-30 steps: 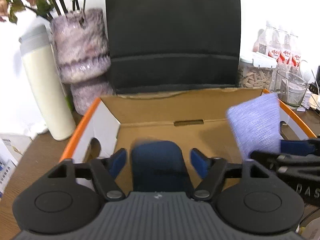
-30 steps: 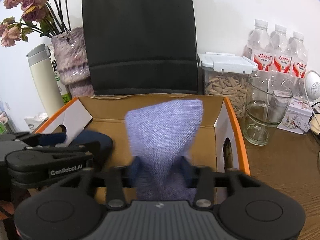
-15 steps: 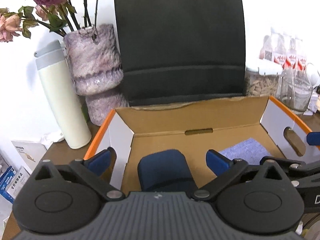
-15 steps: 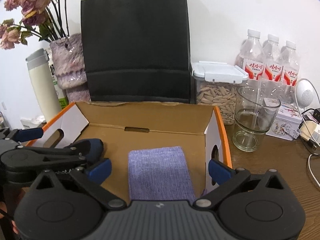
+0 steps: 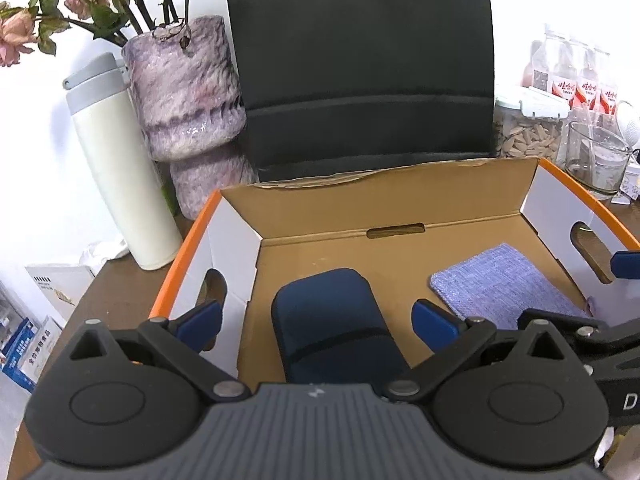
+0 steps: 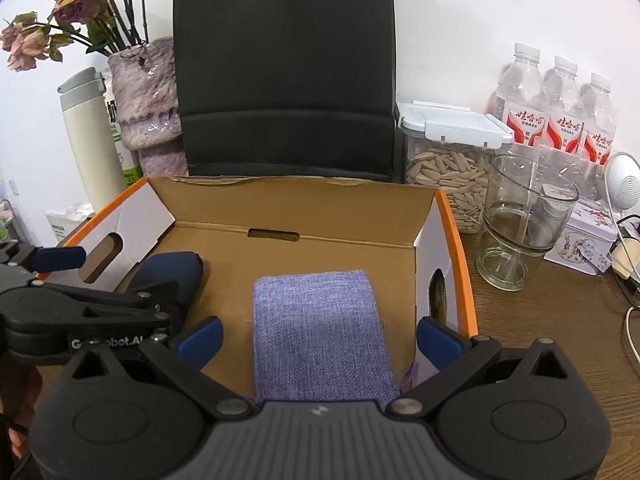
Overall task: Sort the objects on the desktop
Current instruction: 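Withdraw both grippers up out of the cardboard box, then grasp the small orange item with the right gripper while the left grasps a white bottle cap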
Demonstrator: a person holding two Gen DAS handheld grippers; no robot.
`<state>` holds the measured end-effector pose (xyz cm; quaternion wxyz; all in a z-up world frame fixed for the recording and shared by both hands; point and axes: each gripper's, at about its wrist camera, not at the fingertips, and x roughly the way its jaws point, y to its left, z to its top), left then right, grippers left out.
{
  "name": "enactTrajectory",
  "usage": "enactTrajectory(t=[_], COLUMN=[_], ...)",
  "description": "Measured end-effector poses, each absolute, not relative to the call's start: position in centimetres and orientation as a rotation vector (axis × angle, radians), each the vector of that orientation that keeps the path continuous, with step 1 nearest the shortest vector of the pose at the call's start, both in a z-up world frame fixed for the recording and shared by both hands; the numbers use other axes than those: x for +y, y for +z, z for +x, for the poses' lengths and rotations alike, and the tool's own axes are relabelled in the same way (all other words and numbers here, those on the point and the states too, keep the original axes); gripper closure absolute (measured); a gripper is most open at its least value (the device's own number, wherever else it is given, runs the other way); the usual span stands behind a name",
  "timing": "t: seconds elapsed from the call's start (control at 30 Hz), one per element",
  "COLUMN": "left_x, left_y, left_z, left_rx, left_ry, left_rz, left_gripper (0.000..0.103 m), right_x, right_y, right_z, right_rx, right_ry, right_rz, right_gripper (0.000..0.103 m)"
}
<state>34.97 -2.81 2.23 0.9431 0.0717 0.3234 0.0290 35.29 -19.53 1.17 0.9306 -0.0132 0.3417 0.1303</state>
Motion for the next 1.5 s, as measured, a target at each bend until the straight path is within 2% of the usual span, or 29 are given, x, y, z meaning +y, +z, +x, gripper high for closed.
enactTrajectory(t=[0.17, 0.33, 0.53, 0.77, 1.23, 1.5], left_x=[-2.7, -2.6, -1.9, 0.6, 6.7, 8.5], left_y=[2.7, 5.1, 7.2, 7.5, 4.4, 1.0], left_z=[34.6, 32.3, 28.1, 22.8, 13.9, 11.8], left_rx=[0.646, 0.529, 0.412, 0.361, 0.461, 0.583], left_ry=[0.049, 0.043, 0.011, 0.005, 0.074, 0.098], left_rz=[0.125, 0.108, 0.065, 0.037, 0.055, 0.041], left_gripper=[0.000, 0.000, 0.000, 0.000, 0.000, 0.000], right_x=[-19.7, -20.2, -20.6, -20.9, -24.2, -24.9], right_y=[1.6, 3.5, 5.9, 7.1, 1.1, -2.1], right_z=[34.9, 33.4, 29.5, 23.1, 14.6, 12.2], right_rx=[0.686, 0.615, 0.483, 0.382, 0.535, 0.626], right_ry=[0.272, 0.278, 0.284, 0.302, 0.223, 0.190], right_rz=[-0.024, -0.005, -0.012, -0.051, -0.090, -0.055], right_gripper=[0.000, 0.000, 0.000, 0.000, 0.000, 0.000])
